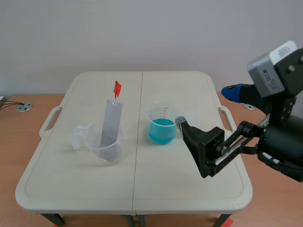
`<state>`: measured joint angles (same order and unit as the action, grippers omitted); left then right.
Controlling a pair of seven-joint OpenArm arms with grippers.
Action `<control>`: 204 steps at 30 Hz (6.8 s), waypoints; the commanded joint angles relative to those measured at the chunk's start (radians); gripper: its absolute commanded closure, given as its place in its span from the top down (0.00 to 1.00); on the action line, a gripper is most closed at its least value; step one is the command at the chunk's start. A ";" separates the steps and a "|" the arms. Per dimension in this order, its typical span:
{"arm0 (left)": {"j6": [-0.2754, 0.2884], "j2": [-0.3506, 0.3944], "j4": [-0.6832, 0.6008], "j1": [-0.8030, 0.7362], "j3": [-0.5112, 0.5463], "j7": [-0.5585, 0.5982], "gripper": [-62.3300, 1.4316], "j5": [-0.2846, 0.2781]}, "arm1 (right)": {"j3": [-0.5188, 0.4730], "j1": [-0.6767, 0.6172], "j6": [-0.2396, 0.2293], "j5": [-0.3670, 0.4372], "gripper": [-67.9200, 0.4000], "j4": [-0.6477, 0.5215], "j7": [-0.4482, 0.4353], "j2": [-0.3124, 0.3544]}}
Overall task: Hold the metal plate by the orange handle, dip it into the blue solution, take it out and point at it, then put the plate back in the beaker on the left.
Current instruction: 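Lift the metal plate out of the left beaker, then move the plate over the blue solution, then point at the plate with the left hand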
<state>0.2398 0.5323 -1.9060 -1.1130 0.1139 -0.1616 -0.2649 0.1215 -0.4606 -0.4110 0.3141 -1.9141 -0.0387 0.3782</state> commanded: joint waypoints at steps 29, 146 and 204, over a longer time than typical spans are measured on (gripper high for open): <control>-0.017 0.000 -0.004 -0.204 0.006 0.003 0.05 0.023 | 0.233 0.509 -0.001 -0.066 0.98 0.470 0.118 -0.277; -0.016 0.000 -0.004 -0.204 0.006 0.007 0.05 0.023 | 0.287 0.694 -0.335 -0.153 0.02 0.344 0.010 -0.378; 0.189 0.198 0.230 0.924 -0.264 -0.099 0.05 -0.222 | 0.037 0.757 -0.335 0.083 0.02 0.256 0.103 -0.049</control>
<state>0.4236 0.7425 -1.6741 -0.2104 -0.1425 -0.2729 -0.4763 0.1627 0.2684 -0.7403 0.3832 -1.6432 0.0853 0.3267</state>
